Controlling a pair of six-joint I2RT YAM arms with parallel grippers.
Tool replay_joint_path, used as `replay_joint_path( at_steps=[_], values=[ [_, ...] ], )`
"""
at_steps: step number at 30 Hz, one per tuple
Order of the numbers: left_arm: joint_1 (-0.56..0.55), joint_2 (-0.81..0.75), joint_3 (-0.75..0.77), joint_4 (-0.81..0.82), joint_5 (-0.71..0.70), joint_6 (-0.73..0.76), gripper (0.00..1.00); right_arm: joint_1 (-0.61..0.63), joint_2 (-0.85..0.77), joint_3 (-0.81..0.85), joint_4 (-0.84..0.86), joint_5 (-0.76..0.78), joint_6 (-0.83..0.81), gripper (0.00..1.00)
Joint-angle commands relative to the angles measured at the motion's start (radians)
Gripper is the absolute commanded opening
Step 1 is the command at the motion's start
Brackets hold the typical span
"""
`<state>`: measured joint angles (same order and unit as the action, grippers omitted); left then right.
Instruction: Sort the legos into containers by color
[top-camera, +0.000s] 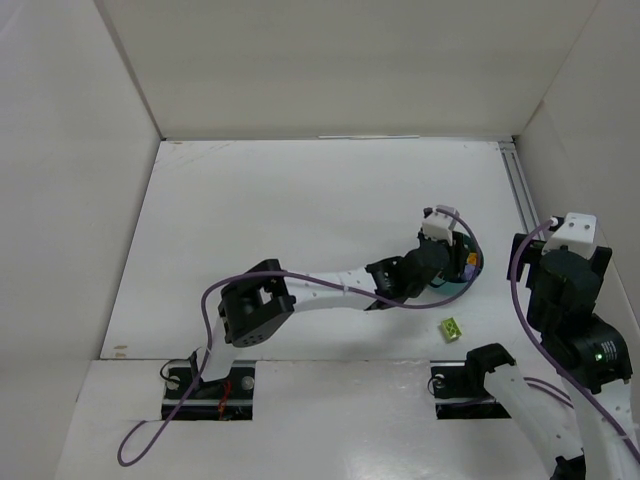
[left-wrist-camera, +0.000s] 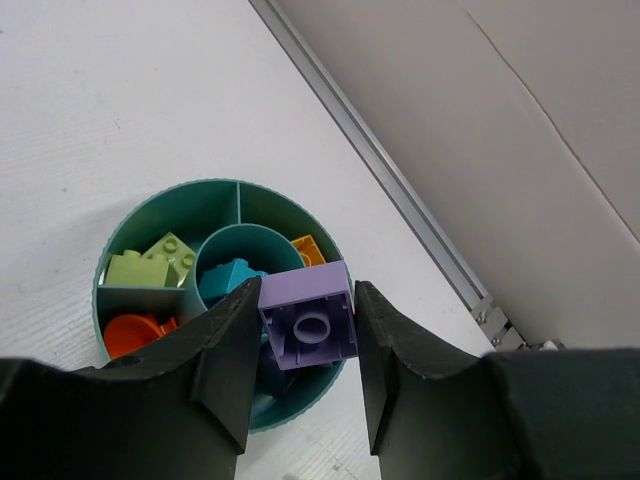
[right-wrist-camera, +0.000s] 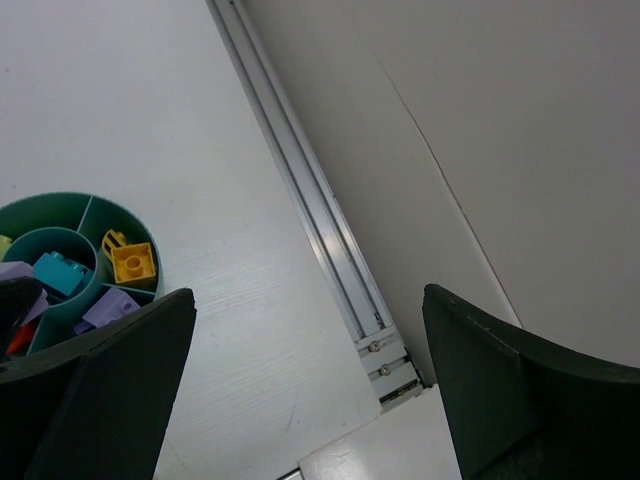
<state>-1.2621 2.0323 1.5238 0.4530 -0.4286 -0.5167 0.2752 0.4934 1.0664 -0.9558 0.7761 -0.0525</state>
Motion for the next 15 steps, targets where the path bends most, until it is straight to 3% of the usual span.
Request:
replay_joint_path(
  at_steps=[1,15],
  values=[
    [-0.006,-0.04,-0.01,0.05,-0.016,0.01,0.0,-0.005,0.005,0.004,0.058,-0.001,-0.015,1.0],
    [-0.037,-0.011,-0.019,0.05,-0.091,0.003,0.0,-0.005,-0.004,-0.005,0.058,-0.001,-0.015,1.0]
  ],
)
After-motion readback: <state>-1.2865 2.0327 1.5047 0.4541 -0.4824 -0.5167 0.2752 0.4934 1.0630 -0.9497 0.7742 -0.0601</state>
